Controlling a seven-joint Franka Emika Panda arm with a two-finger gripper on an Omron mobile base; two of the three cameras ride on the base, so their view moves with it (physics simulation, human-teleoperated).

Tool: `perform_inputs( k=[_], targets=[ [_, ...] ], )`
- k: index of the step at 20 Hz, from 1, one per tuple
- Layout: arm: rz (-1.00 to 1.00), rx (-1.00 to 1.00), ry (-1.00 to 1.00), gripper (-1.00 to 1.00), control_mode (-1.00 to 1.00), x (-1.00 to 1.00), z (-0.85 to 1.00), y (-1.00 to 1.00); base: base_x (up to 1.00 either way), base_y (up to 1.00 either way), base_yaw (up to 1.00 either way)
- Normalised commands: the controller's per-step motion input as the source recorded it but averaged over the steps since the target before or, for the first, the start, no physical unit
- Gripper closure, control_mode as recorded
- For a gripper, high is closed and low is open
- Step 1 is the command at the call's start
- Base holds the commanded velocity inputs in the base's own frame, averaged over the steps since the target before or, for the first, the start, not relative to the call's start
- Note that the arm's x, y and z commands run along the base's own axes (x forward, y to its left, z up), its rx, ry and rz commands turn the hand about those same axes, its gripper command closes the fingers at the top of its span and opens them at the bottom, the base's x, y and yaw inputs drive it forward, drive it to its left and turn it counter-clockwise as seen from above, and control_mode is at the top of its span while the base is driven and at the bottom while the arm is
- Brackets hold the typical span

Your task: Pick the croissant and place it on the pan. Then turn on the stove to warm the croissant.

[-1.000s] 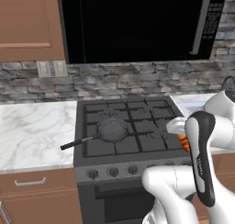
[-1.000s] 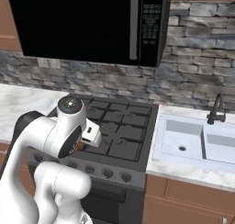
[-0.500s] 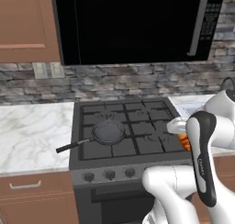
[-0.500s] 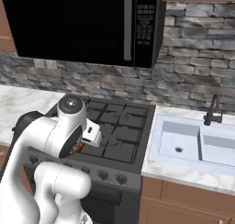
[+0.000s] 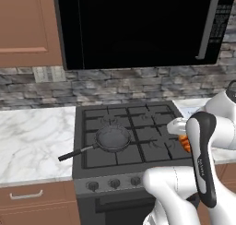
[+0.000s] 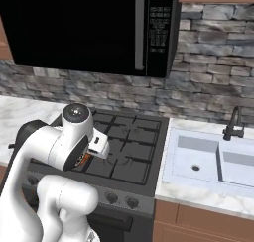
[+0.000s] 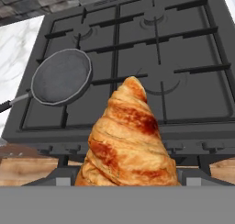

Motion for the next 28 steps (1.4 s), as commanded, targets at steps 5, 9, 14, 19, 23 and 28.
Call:
perform_inputs(
  k=[5,9,14,19,23,28],
  targets=[
    [0.00,0.00,0.00,1.00,1.00,0.00,0.00,0.00,0.35,0.25,0.00],
    [0.00,0.00,0.00,1.00,1.00,0.00,0.00,0.00,0.20,0.04,0.00],
    [0.00,0.00,0.00,1.00,1.00,0.00,0.00,0.00,0.03,0.00,0.00],
    [0.00,0.00,0.00,1.00,1.00,0.00,0.00,0.00,0.00,0.00,0.00],
    [0.00,0.00,0.00,1.00,1.00,0.00,0.00,0.00,0.00,0.00,0.00],
    [0.00,0.00,0.00,1.00,-1.00,0.00,0.00,0.00,0.00,0.00,0.00]
  ],
)
